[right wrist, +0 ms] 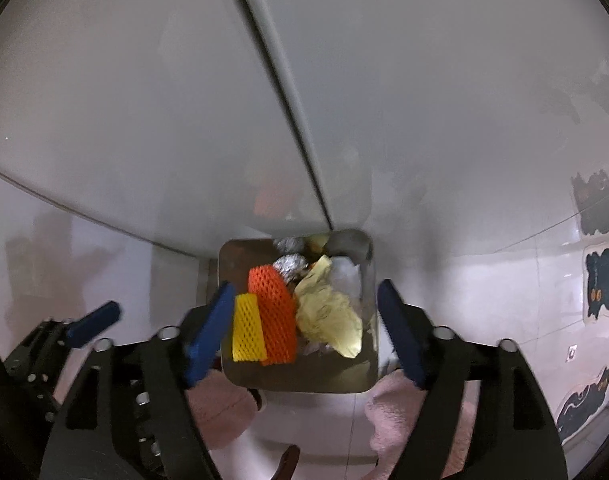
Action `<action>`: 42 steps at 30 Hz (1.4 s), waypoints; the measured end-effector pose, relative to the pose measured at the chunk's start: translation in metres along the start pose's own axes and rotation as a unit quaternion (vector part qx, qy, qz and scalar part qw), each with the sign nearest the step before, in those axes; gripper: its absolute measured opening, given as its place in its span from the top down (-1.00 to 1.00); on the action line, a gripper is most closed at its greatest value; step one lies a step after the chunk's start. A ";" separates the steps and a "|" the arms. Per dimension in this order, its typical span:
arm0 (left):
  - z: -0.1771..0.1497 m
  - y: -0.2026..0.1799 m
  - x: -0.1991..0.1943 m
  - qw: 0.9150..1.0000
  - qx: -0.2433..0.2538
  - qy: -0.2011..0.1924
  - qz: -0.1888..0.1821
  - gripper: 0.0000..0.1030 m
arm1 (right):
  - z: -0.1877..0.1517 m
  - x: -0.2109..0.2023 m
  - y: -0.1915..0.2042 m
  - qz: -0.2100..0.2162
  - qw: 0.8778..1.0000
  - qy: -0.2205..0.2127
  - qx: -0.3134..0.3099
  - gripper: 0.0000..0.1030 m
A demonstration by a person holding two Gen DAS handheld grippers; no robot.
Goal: Collect trash
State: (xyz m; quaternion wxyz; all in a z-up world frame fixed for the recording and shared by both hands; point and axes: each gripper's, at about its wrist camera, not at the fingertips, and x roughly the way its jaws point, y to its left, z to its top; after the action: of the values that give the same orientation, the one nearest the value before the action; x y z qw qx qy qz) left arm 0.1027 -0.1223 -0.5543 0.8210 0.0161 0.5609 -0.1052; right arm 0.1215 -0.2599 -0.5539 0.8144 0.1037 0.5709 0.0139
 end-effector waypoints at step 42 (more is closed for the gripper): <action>0.017 -0.004 -0.443 0.920 0.000 -0.383 0.086 -0.84 | -0.014 -0.436 0.047 -0.053 0.913 -0.403 -0.027 -0.94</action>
State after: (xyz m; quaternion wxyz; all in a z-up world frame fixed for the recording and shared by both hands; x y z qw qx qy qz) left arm -0.0374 -0.0598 -0.1381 0.9789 0.0230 0.2004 -0.0320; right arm -0.0385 -0.2734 -0.1457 0.9774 0.0480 0.1978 -0.0565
